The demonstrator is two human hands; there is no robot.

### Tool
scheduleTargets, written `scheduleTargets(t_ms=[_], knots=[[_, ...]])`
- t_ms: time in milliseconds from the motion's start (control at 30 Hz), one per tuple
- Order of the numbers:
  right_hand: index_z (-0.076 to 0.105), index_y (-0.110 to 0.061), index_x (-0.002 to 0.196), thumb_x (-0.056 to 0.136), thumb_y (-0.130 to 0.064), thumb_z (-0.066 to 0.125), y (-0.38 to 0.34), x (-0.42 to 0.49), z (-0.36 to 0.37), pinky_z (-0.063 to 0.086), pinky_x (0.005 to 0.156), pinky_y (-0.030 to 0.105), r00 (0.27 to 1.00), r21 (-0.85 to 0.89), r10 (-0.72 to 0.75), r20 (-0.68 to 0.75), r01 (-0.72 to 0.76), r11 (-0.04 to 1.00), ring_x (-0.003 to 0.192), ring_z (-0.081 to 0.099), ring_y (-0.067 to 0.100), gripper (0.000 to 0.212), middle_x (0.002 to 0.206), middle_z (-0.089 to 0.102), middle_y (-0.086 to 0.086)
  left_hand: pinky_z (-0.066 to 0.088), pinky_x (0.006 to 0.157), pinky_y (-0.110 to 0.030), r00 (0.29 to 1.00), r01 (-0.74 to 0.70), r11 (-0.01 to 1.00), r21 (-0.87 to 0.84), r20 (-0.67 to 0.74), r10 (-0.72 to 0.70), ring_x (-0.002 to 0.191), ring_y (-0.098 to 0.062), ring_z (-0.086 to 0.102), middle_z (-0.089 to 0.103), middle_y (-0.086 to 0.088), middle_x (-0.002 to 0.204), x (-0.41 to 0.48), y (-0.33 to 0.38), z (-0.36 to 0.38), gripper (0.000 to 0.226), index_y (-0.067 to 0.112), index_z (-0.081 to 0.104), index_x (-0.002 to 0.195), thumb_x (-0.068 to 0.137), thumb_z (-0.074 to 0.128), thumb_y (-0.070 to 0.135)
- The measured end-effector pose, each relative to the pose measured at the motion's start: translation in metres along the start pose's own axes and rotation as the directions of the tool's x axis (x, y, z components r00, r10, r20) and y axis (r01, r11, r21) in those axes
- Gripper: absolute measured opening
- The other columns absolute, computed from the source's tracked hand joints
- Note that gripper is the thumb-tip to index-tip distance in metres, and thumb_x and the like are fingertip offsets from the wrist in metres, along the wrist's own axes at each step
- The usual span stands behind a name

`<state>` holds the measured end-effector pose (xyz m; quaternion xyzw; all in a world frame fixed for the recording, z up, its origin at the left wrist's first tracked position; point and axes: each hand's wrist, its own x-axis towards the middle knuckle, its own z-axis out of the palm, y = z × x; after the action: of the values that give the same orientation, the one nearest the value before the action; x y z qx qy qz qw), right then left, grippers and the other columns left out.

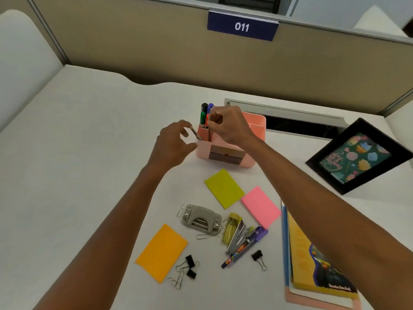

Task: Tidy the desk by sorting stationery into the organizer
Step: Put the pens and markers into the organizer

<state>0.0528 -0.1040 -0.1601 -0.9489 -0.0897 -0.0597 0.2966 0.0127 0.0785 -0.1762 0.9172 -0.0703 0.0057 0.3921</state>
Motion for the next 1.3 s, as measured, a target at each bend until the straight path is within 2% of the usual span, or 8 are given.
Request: scheduleTargets(t_ms=[167, 433, 600, 700, 833, 967, 1167, 1300], knots=[[0.077, -0.011, 0.089, 0.084, -0.022, 0.068, 0.01, -0.011, 0.011, 0.036, 0.057, 0.026, 0.99, -0.038, 0.06, 0.129, -0.056, 0.998, 0.077, 0.052, 0.016, 0.015, 0.088, 0.058, 0.003, 0.05, 0.065, -0.028, 0.983, 0.05, 0.988, -0.149, -0.165, -0.075, 0.069, -0.006, 0.06, 0.059, 0.004, 0.097, -0.081, -0.016, 0.002, 0.047, 0.024, 0.052, 0.121, 0.079, 0.074, 0.02], [0.072, -0.019, 0.098, 0.089, -0.042, 0.061, 0.016, -0.025, -0.005, 0.043, 0.07, 0.032, 0.997, -0.011, 0.027, 0.071, -0.026, 1.0, 0.084, 0.05, 0.014, 0.027, 0.095, 0.056, 0.002, 0.047, 0.067, -0.021, 0.995, 0.03, 0.988, -0.152, 0.097, -0.015, 0.075, -0.006, 0.058, 0.06, 0.011, 0.084, -0.159, -0.006, 0.05, 0.011, 0.025, 0.064, 0.093, 0.084, 0.06, 0.022], [0.071, -0.009, 0.084, 0.09, -0.021, 0.063, 0.027, -0.092, -0.043, 0.041, 0.065, 0.016, 0.986, 0.201, 0.123, -0.108, -0.1, 0.975, 0.07, 0.056, 0.003, 0.015, 0.081, 0.067, -0.001, 0.039, 0.068, -0.028, 0.851, -0.426, 0.903, 0.062, 0.365, 0.376, 0.081, -0.016, 0.054, 0.059, 0.003, 0.085, -0.165, 0.031, 0.118, 0.012, 0.018, 0.066, 0.087, 0.084, 0.057, 0.025], [0.071, -0.011, 0.083, 0.09, -0.014, 0.062, 0.039, -0.155, -0.059, 0.041, 0.061, 0.014, 0.964, 0.248, 0.255, -0.079, -0.229, 0.941, 0.062, 0.056, 0.001, 0.011, 0.07, 0.064, -0.011, 0.042, 0.055, -0.026, 0.789, -0.575, 0.785, 0.232, 0.414, 0.455, 0.064, -0.02, 0.057, 0.059, 0.002, 0.069, -0.161, 0.049, 0.149, 0.012, 0.02, 0.065, 0.068, 0.069, 0.069, 0.032], [0.072, -0.014, 0.076, 0.088, -0.017, 0.064, 0.053, -0.232, -0.062, 0.049, 0.063, 0.028, 0.896, 0.24, 0.439, 0.067, -0.442, 0.864, 0.063, 0.062, 0.011, 0.015, 0.065, 0.066, -0.006, 0.042, 0.053, -0.027, 0.805, -0.565, 0.727, 0.391, 0.455, 0.38, 0.062, -0.018, 0.056, 0.058, 0.003, 0.066, -0.162, 0.056, 0.17, 0.023, 0.023, 0.065, 0.063, 0.06, 0.078, 0.042], [0.072, -0.013, 0.073, 0.088, -0.02, 0.065, 0.065, -0.28, -0.046, 0.043, 0.061, 0.021, 0.823, 0.148, 0.545, 0.161, -0.566, 0.811, 0.065, 0.059, 0.002, 0.017, 0.068, 0.066, -0.008, 0.044, 0.055, -0.027, 0.83, -0.519, 0.753, 0.404, 0.447, 0.333, 0.066, -0.017, 0.056, 0.059, 0.003, 0.071, -0.163, 0.058, 0.174, 0.028, 0.021, 0.066, 0.066, 0.055, 0.08, 0.042], [0.072, -0.014, 0.075, 0.087, -0.02, 0.065, 0.069, -0.296, -0.035, 0.04, 0.058, 0.014, 0.764, 0.137, 0.637, 0.104, -0.645, 0.752, 0.07, 0.06, 0.003, 0.015, 0.073, 0.067, -0.007, 0.034, 0.076, -0.03, 0.896, -0.335, 0.918, 0.212, 0.374, 0.24, 0.095, -0.021, 0.047, 0.053, -0.003, 0.103, -0.161, 0.064, 0.168, 0.026, 0.014, 0.062, 0.094, 0.085, 0.062, 0.039], [0.071, -0.016, 0.069, 0.086, -0.022, 0.067, 0.068, -0.291, -0.027, 0.044, 0.059, 0.02, 0.736, 0.119, 0.667, 0.12, -0.677, 0.726, 0.067, 0.06, 0.004, 0.018, 0.07, 0.067, -0.005, 0.039, 0.077, -0.027, 0.923, -0.246, 0.969, 0.014, 0.309, 0.23, 0.095, -0.014, 0.047, 0.052, 0.004, 0.101, -0.159, 0.066, 0.147, 0.022, 0.022, 0.063, 0.088, 0.084, 0.062, 0.044]])
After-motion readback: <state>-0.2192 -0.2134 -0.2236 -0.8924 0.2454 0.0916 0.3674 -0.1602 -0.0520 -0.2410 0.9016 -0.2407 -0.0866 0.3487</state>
